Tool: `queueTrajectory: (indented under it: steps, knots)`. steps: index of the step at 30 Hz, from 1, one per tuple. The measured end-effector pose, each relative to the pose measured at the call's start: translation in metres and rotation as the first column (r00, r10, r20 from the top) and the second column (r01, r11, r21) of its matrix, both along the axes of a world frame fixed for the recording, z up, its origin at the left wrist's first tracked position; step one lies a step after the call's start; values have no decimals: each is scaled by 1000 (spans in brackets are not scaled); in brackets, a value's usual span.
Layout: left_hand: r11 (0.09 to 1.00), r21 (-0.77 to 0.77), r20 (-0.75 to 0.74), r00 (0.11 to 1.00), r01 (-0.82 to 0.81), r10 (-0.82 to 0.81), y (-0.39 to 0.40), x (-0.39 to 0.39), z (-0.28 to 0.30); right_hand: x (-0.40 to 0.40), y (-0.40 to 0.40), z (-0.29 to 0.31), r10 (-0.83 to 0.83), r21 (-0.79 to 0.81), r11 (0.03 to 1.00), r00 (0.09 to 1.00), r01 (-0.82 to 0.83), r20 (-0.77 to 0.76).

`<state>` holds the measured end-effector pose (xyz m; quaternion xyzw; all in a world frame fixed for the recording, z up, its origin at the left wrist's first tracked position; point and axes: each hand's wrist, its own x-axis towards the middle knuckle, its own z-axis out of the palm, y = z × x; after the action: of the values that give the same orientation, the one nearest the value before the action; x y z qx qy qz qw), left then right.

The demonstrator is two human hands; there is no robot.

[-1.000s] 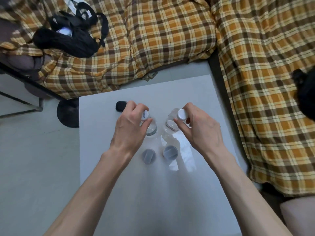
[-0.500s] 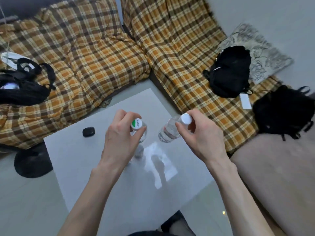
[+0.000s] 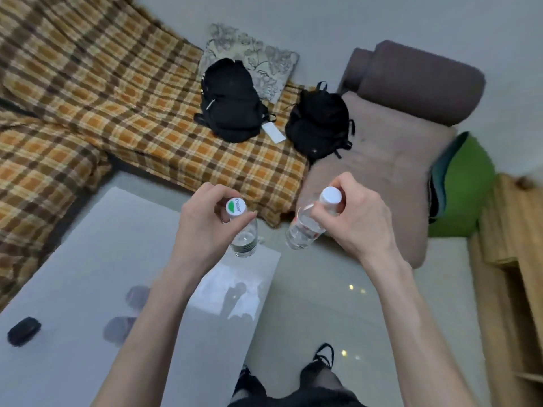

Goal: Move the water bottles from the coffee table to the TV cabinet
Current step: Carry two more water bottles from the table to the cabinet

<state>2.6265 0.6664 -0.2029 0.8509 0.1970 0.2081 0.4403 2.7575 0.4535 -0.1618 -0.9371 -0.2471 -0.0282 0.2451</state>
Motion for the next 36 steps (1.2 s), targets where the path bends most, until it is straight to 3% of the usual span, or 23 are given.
queueTrajectory:
  steps: [6, 14, 21, 29, 36]
  knots:
    - [971, 69, 39, 972, 229, -232, -92, 96, 22, 44, -121, 12, -198, 11, 980, 980, 198, -10]
    - [902, 71, 63, 901, 425, -430, -236, 203, 37, 97, -294, 24, -367, 57, 928, 930, 368, -41]
    - [837, 82, 87, 832, 541, -547, -364, 282, 40, 128, -429, 32, -548, 149, 827, 837, 542, 0]
    - [694, 140, 68, 693, 706, -718, -495, 364, 40, 160, -548, 37, -645, 159, 755, 764, 636, 9]
    - [562, 202, 69, 560, 802, -825, -582, 441, 36, 198, -616, 30, -735, 65, 674, 677, 736, -32]
